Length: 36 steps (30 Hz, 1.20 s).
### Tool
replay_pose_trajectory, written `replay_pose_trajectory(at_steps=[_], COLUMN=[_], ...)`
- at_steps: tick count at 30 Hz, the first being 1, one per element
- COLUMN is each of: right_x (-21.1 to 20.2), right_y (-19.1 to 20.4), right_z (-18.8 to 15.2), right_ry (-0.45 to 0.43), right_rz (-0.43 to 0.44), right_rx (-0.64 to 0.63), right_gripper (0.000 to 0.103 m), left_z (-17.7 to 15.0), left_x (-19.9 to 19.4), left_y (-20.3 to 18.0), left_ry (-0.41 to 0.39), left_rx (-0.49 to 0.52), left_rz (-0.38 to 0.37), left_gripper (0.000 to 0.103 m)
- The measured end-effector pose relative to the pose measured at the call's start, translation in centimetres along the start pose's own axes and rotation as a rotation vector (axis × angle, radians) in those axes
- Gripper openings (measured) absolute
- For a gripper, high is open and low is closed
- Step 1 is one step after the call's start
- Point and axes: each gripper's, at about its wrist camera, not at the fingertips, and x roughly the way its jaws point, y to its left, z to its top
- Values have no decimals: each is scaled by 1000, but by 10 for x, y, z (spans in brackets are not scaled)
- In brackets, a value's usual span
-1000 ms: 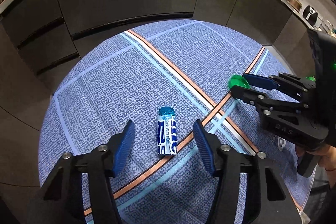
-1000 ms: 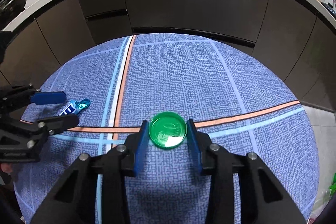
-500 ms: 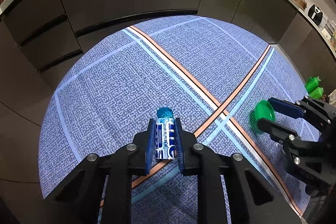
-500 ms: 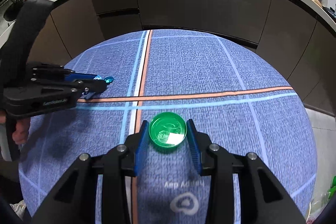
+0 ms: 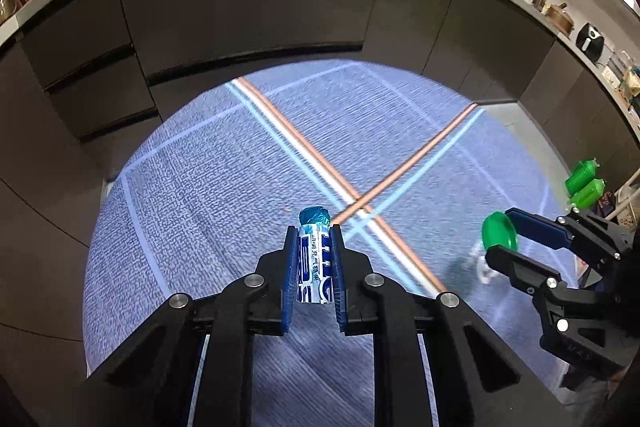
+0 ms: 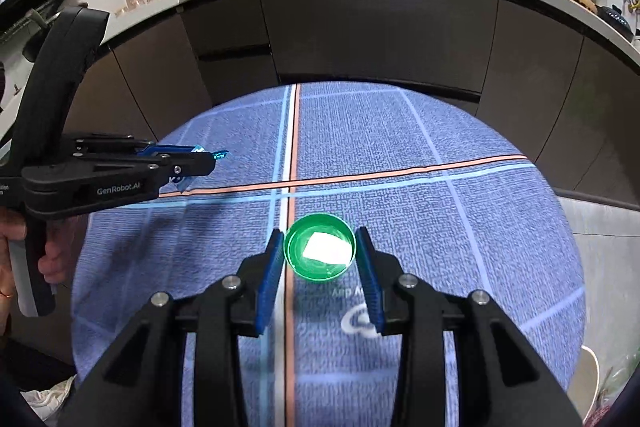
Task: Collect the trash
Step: 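Carry mint tube and green cap over the bin with both tools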
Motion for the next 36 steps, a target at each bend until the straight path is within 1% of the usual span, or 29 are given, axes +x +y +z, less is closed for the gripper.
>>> replay_pose_trajectory(at_steps=[5,9,16,20,23,27,36], right_x=[-29,-54,-103,-128,-145,-163,-196], right_y=[0,0,-8,-13,-22,-39,-93], right_z=[-7,-14,-31,-41,-49,-64,-111], right_ry=[-40,-77,-137,-171,-193,-214,-230], right_rz=[7,9,1,-15,-30,-62,-164], right_rx=[11,27,66,91,117,155,278], right_gripper=[37,37,37,37,37,37,37], left_z=[-5,-13,-29,-36,-39,-39,-37], left_x=[-29,-49,-75,-88,-93,-91,-79], left_y=[-21,-37,-67,-85,-103,-130,-193], left_ry=[-38,-61,-94,-108,-111,-103,-78], left_rx=[24,17,32,24,36,77,183], left_rz=[-7,-29,-45,-81,-114,-148,-230], left_gripper=[14,14,14,14,14,15,14])
